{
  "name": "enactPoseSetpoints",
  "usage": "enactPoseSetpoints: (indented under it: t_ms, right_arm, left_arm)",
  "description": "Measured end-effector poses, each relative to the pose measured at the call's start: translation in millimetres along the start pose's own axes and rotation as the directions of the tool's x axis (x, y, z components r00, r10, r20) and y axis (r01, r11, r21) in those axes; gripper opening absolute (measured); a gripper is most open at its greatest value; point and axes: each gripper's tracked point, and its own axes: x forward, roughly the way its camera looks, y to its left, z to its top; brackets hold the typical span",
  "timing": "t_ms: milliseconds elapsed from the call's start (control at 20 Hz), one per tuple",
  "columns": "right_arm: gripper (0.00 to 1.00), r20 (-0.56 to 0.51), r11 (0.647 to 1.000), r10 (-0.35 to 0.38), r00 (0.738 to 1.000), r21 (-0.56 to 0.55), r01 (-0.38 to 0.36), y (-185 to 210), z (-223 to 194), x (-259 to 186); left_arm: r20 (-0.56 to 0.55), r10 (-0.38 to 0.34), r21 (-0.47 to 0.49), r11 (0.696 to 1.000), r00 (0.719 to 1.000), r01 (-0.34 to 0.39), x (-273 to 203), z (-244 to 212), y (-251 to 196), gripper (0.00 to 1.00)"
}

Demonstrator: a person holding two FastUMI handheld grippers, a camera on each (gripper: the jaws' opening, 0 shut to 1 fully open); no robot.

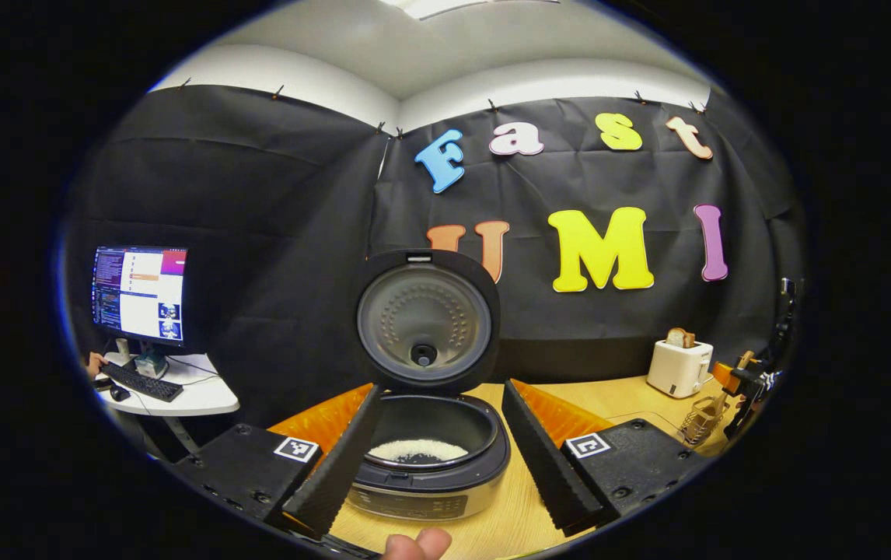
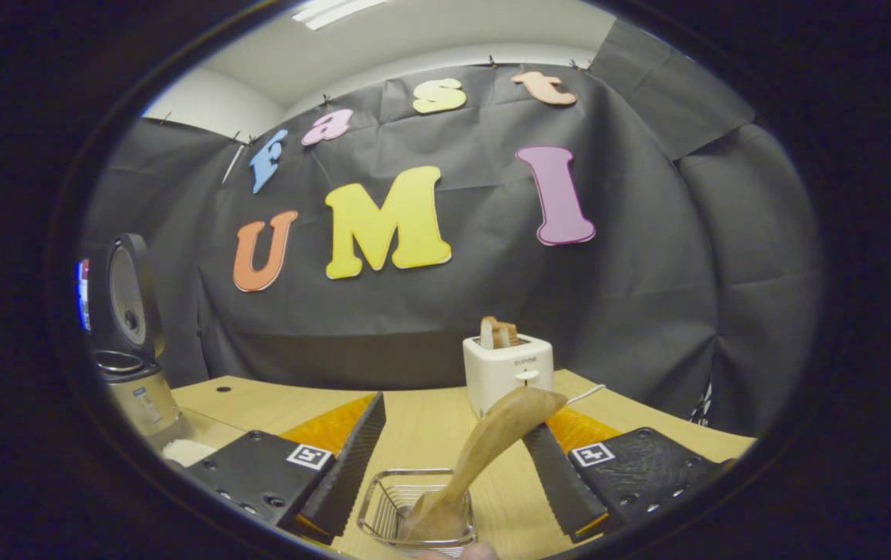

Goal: Close the left gripper, press the button to open the rice cooker; take a wooden spoon from the chopstick holder with the right hand, scoop a spoonful of rice and pour it into the rice cooker, then put the wooden spoon back into the chopstick holder.

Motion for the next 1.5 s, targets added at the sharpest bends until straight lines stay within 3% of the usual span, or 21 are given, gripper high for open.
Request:
enactPoseSetpoints:
  t_ms: [200, 400, 450, 500, 600, 650, 700, 800, 850, 900, 950, 1000, 1050, 1250, 1500]
  right_arm:
    - [0.96, 0.039, 0.999, 0.009, 0.999, 0.05, -0.011, -4, 28, -9]
    - [0.95, 0.089, 0.999, 0.027, 0.996, 0.045, -0.031, -7, 51, -19]
    - [0.91, 0.094, 0.999, 0.031, 0.995, 0.041, -0.035, -8, 53, -20]
    - [0.95, 0.103, 0.999, 0.033, 0.994, 0.036, -0.037, -9, 57, -23]
    - [0.95, 0.121, 0.997, 0.05, 0.991, 0.045, -0.056, -8, 63, -26]
    - [0.91, 0.112, 0.997, 0.053, 0.992, 0.046, -0.058, -8, 61, -25]
    - [0.95, 0.102, 0.997, 0.055, 0.993, 0.048, -0.06, -10, 58, -24]
    - [0.95, 0.102, 0.996, 0.063, 0.993, 0.057, -0.069, -10, 59, -26]
    - [0.91, 0.103, 0.995, 0.07, 0.992, 0.065, -0.077, -9, 59, -31]
    - [0.95, 0.1, 0.994, 0.083, 0.992, 0.067, -0.09, -6, 57, -34]
    - [0.91, 0.097, 0.993, 0.09, 0.991, 0.063, -0.097, -4, 54, -39]
    - [0.95, 0.1, 0.993, 0.098, 0.99, 0.055, -0.104, -2, 55, -44]
    - [0.95, 0.105, 0.993, 0.104, 0.989, 0.045, -0.109, -1, 56, -49]
    - [0.95, 0.122, 0.985, 0.161, 0.979, 0.039, -0.167, 12, 66, -72]
    - [0.95, 0.111, 0.966, 0.231, 0.967, 0.093, -0.242, 21, 73, -105]
  left_arm:
    - [-0.009, -0.049, 0.017, 0.999, 0.999, 0.05, 13, 18, -9, 0.99]
    - [-0.001, -0.084, 0.024, 0.996, 0.996, 0.084, 40, 48, -12, 0.99]
    - [-0.008, -0.1, 0.011, 0.995, 0.995, 0.1, 46, 54, -15, 0.99]
    - [-0.008, -0.117, 0.001, 0.993, 0.993, 0.117, 51, 63, -20, 0.99]
    - [0.007, -0.122, -0.004, 0.993, 0.993, 0.122, 68, 84, -18, 0.99]
    - [0.006, -0.126, -0.01, 0.992, 0.992, 0.126, 76, 91, -18, 0.99]
    - [0.01, -0.124, -0.003, 0.992, 0.992, 0.124, 85, 98, -17, 0.95]
    - [0.031, -0.066, 0.082, 0.995, 0.997, 0.063, 103, 115, 3, 0.99]
    - [0.035, -0.039, 0.113, 0.993, 0.999, 0.035, 110, 120, 11, 0.99]
    - [0.037, -0.029, 0.122, 0.992, 0.999, 0.024, 115, 122, 15, 0.95]
    - [0.037, -0.022, 0.122, 0.992, 0.999, 0.018, 119, 126, 18, 0.99]
    - [0.035, -0.024, 0.123, 0.992, 0.999, 0.019, 123, 131, 17, 0.99]
    - [0.034, -0.035, 0.127, 0.991, 0.999, 0.03, 127, 137, 13, 0.95]
    - [0.067, -0.04, 0.207, 0.978, 0.997, 0.025, 150, 168, 14, 0.98]
    - [-0.01, -0.043, 0.165, 0.985, 0.999, 0.045, 197, 177, 17, 0.95]
